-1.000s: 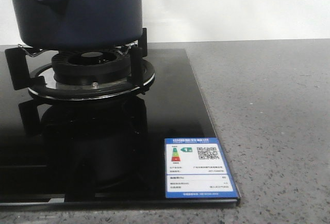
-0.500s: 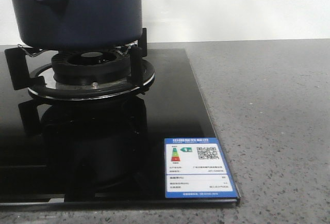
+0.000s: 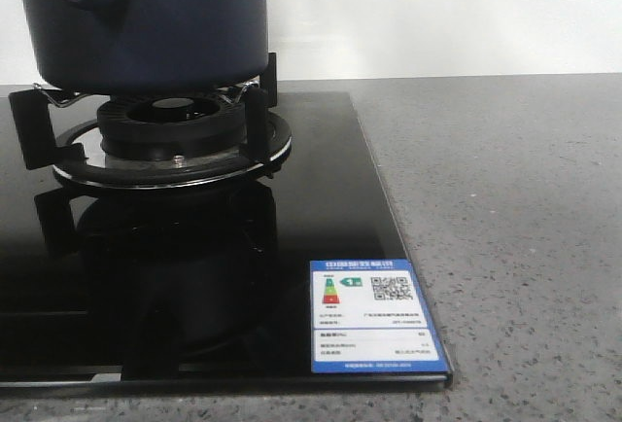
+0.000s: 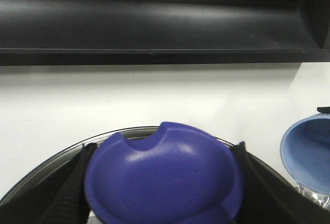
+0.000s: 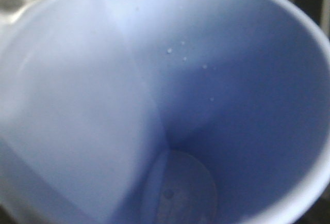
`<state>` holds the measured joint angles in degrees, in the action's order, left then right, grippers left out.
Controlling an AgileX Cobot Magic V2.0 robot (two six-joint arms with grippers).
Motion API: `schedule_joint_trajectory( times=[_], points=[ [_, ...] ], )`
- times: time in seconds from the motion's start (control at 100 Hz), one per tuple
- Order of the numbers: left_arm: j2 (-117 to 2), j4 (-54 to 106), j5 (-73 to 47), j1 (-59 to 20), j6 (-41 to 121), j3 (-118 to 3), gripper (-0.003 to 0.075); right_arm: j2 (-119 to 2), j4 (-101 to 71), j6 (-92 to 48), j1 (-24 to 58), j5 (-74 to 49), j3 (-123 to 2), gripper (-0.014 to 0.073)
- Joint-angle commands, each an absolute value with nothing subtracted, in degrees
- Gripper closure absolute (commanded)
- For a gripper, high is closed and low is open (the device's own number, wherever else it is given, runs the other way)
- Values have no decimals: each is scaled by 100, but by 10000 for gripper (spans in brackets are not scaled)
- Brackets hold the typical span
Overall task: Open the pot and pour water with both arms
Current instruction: 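Tilt the blue cup with the right gripper to pour into the pot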
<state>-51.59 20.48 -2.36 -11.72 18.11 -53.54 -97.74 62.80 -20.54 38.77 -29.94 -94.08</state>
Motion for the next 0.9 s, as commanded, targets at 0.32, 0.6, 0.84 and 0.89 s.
schedule_joint_trajectory(
  times=[0.32, 0.6, 0.84, 0.89],
  points=[
    [-5054, 2055, 358, -1164, 1833, -5585, 318, -9472, 7405, -2109, 3902, -2439, -9638, 268],
    [-5054, 2055, 358, -1164, 1833, -5585, 318, -9472, 7978, -2109, 3902, -2016, -9638, 268],
    [-5054, 2055, 358, -1164, 1833, -5585, 318, -9472, 8210, -2109, 3902, -1843, -9638, 268],
    [-5054, 2055, 358, -1164, 1833, -5585, 318, -9472, 8263, -2109, 3902, -1833, -9638, 268]
  ],
)
